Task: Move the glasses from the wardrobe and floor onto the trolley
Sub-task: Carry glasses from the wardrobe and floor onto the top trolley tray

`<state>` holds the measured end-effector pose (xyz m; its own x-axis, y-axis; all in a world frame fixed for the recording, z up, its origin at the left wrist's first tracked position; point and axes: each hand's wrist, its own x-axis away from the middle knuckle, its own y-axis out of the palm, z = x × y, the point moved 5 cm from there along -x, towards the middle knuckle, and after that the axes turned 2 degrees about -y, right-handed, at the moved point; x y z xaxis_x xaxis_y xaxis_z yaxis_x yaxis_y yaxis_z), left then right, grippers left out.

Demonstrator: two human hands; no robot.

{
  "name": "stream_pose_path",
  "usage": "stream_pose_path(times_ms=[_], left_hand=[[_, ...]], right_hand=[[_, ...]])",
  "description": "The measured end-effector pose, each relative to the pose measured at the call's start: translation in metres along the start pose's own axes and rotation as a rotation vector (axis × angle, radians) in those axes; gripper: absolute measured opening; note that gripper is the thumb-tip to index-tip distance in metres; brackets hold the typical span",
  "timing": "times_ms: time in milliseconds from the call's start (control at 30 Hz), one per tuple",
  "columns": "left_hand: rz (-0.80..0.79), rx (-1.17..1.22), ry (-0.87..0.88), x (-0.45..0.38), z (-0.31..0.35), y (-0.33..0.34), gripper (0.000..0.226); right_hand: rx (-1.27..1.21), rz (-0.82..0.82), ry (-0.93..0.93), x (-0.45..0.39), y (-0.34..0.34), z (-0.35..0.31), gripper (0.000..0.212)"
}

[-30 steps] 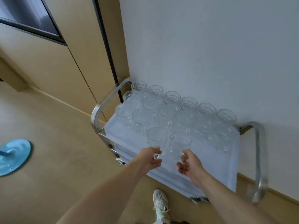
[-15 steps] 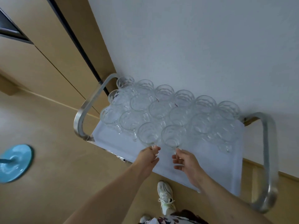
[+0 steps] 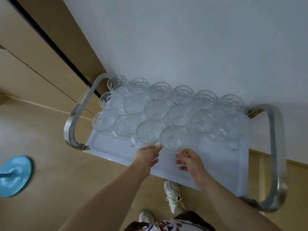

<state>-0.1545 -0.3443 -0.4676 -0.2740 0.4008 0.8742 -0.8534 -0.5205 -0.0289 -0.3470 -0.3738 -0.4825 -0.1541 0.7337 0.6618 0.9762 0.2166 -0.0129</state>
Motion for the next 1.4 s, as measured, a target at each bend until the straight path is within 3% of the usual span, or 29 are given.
stream_pose_path(times_ms=[167, 333, 433, 500, 800, 933, 1133, 1400], left_hand=[[-0.031, -0.150, 0.063, 0.003, 0.008, -0.006, 0.035], [-0.062, -0.596, 0.234, 0.015, 0.025, -0.018, 0.031], [-0.062, -0.990, 0.424, 0.034, 0.045, -0.020, 0.017], [-0.039, -1.156, 0.554, 0.051, 0.058, -0.018, 0.024], [-0.223, -1.388, 1.149, 0.144, 0.090, 0.032, 0.045], [-0.314, -1.474, 1.378, 0.187, 0.072, 0.063, 0.052], [-0.469, -1.506, 1.592, 0.257, 0.022, 0.117, 0.055], [-0.716, -1.598, 1.800, 0.359, -0.096, 0.219, 0.056]], right_hand=[[0.025, 0.077, 0.005, 0.006, 0.002, 0.000, 0.027], [0.016, 0.191, 0.023, 0.021, -0.001, 0.001, 0.037], [-0.011, 0.266, 0.001, 0.035, -0.002, -0.006, 0.039], [0.014, 0.308, -0.024, 0.045, -0.004, -0.013, 0.042], [0.254, 0.542, -0.239, 0.137, -0.033, -0.053, 0.047], [0.492, 0.681, -0.303, 0.191, -0.054, -0.052, 0.061], [0.643, 0.841, -0.267, 0.272, -0.103, -0.033, 0.074], [0.603, 1.110, -0.178, 0.392, -0.198, 0.027, 0.074]])
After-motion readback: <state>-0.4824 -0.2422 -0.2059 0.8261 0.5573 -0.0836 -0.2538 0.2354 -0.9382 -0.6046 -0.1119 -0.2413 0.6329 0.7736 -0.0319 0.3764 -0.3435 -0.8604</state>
